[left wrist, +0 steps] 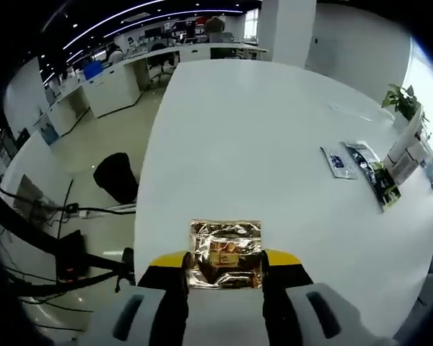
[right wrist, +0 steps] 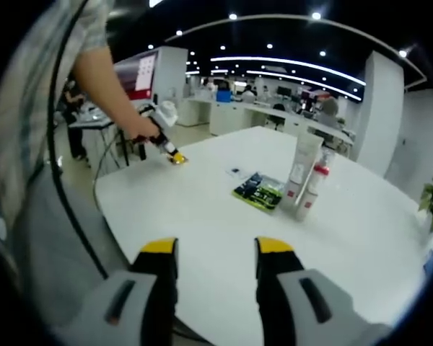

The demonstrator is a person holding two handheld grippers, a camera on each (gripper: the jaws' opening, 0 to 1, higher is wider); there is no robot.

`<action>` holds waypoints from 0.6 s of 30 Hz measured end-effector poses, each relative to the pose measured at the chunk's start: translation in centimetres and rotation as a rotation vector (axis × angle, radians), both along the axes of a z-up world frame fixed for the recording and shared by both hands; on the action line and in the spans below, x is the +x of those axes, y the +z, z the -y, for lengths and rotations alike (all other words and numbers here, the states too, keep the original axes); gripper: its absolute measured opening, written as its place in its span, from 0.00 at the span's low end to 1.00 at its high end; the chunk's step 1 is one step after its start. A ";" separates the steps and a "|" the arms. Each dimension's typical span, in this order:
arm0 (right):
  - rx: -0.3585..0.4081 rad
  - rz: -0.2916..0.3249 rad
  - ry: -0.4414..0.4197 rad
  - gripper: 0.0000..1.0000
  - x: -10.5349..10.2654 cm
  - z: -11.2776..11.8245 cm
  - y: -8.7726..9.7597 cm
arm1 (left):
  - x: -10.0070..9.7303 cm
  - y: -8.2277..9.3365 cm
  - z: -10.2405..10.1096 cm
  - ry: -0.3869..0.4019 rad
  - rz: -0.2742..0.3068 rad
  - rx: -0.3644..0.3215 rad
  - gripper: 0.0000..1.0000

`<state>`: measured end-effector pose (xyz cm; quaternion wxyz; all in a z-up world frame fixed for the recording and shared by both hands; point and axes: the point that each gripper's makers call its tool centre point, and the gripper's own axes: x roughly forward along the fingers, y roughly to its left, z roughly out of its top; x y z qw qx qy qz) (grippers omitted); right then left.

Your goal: Arrange the skincare products in the storage area until every visible bottle or jar stands upright without overlapping.

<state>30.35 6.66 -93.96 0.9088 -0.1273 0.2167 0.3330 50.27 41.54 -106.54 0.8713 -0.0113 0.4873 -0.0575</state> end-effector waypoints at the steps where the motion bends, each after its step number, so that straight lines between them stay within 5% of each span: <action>1: 0.002 0.001 -0.001 0.40 0.0 0.0 0.1 | -0.2 0.4 0.6 -0.012 0.007 -0.007 0.38; 11: 0.028 0.023 0.005 0.40 -0.1 -0.2 0.8 | -4.1 2.7 6.2 -0.069 0.046 -0.098 0.37; 18: 0.079 0.029 -0.024 0.40 0.2 0.2 1.6 | -8.8 5.1 13.1 -0.157 0.106 -0.208 0.37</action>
